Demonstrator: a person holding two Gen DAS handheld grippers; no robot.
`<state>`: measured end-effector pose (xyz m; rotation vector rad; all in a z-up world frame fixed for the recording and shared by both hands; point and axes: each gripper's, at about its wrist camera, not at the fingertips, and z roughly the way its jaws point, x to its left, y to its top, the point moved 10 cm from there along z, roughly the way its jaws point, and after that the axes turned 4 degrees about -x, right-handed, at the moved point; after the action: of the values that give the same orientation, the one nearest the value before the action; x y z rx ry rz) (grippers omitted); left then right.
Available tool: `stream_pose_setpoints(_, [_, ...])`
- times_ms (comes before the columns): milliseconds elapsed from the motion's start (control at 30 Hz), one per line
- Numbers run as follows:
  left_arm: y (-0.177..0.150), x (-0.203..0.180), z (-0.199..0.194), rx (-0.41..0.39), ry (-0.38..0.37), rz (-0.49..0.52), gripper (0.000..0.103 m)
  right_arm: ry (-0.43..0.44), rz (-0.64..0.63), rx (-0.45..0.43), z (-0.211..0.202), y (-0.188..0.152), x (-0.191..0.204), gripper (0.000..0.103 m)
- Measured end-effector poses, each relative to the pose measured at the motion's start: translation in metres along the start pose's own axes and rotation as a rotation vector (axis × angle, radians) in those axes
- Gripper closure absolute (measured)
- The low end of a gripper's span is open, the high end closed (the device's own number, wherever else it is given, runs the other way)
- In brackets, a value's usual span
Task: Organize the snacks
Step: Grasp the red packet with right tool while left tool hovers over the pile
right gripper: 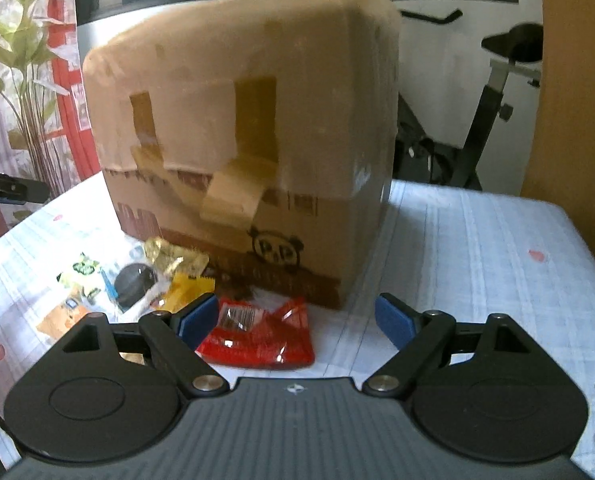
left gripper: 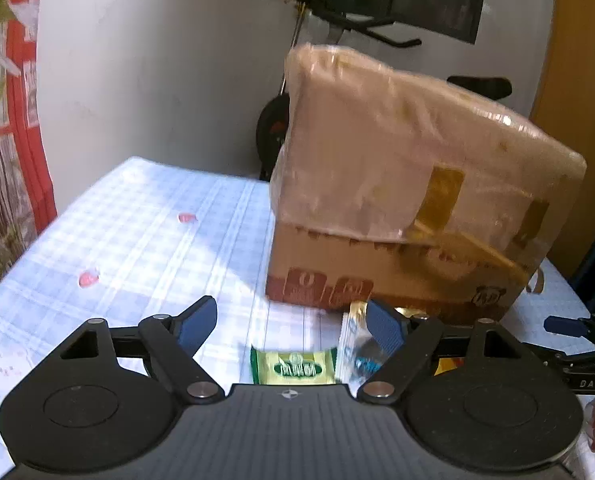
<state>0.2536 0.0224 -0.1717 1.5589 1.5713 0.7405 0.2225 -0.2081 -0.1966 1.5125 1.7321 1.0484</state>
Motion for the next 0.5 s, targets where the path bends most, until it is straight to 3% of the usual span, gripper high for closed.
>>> stream_pose_setpoints(367, [-0.019,-0.005,0.009,0.036,-0.024,-0.014,0.021,0.006,-0.053,0.055,0.033,-0.007,0.019,0.017])
stream_pose_setpoints(433, [-0.02,-0.004,0.01,0.039,-0.024,-0.016,0.022,-0.01,-0.059,0.049,0.038,-0.005,0.016,0.022])
stream_pose_setpoints(500, [-0.02,-0.005,0.011,0.042,-0.029,-0.02,0.024,-0.01,-0.048,0.069,0.046,-0.006,0.011,0.037])
